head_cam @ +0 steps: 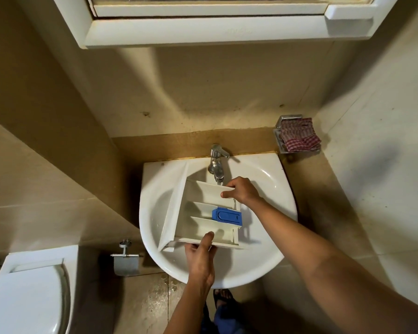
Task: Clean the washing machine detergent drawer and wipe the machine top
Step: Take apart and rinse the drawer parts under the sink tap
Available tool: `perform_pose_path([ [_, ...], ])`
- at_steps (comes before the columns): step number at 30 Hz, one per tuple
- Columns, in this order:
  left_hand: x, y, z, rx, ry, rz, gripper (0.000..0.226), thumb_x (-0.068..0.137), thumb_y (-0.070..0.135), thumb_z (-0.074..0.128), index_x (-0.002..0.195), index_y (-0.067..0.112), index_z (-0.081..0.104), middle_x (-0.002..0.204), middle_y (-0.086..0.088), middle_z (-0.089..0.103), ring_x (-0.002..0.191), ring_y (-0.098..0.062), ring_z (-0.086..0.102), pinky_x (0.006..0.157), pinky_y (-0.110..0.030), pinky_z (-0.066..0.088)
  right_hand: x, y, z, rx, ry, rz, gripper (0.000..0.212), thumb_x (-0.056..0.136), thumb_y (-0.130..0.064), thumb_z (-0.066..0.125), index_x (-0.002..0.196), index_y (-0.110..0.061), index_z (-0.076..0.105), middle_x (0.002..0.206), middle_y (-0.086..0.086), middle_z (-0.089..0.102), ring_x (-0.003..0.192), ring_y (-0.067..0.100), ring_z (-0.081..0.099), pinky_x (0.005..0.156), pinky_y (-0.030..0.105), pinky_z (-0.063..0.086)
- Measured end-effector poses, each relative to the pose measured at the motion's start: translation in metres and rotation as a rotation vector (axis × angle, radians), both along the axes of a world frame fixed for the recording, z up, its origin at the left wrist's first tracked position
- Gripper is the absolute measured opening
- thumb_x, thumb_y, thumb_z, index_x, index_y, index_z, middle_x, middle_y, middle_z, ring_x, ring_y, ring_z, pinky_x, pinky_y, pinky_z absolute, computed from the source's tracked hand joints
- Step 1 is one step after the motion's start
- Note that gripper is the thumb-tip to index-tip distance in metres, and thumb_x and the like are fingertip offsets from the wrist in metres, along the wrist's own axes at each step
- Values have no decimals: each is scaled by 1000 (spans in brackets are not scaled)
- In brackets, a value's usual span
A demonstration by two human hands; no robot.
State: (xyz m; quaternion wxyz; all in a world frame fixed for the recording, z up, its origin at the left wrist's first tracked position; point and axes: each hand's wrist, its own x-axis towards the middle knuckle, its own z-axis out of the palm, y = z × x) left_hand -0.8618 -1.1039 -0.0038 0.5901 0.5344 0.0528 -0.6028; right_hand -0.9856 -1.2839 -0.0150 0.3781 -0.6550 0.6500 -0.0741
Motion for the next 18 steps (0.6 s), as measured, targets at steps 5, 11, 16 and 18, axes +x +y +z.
perform_pose_path([
  [5, -11, -4, -3, 60, 56, 76, 37, 87, -7, 60, 120, 5, 47, 100, -14, 63, 88, -26, 64, 80, -41, 54, 8, 1, -9, -26, -48, -64, 22, 71, -26, 81, 89, -15, 74, 91, 3, 72, 86, 21, 65, 76, 33, 51],
  [11, -24, -11, -9, 116, 124, 67, 31, 86, -4, 64, 109, 6, 46, 103, -16, 61, 92, -27, 62, 82, -36, 52, 9, 12, -8, -240, 64, -56, 26, 88, -8, 54, 109, -11, 70, 109, 7, 70, 98, 27, 65, 88, 33, 50],
  [16, -30, -14, -16, 70, 122, 15, 46, 85, -5, 65, 128, -1, 49, 116, -17, 65, 98, -24, 66, 79, -29, 56, 17, 27, -21, -324, 190, 252, 46, 96, -13, 42, 140, 0, 41, 146, 19, 41, 137, 33, 36, 118, 34, 15],
  [18, -30, -13, -19, 64, 113, -4, 51, 84, -6, 66, 131, -1, 48, 119, -18, 65, 96, -22, 67, 74, -25, 58, 27, 33, -21, -225, 178, 365, 55, 102, -22, 32, 150, -2, 18, 158, 15, 13, 147, 30, 8, 121, 36, 3],
])
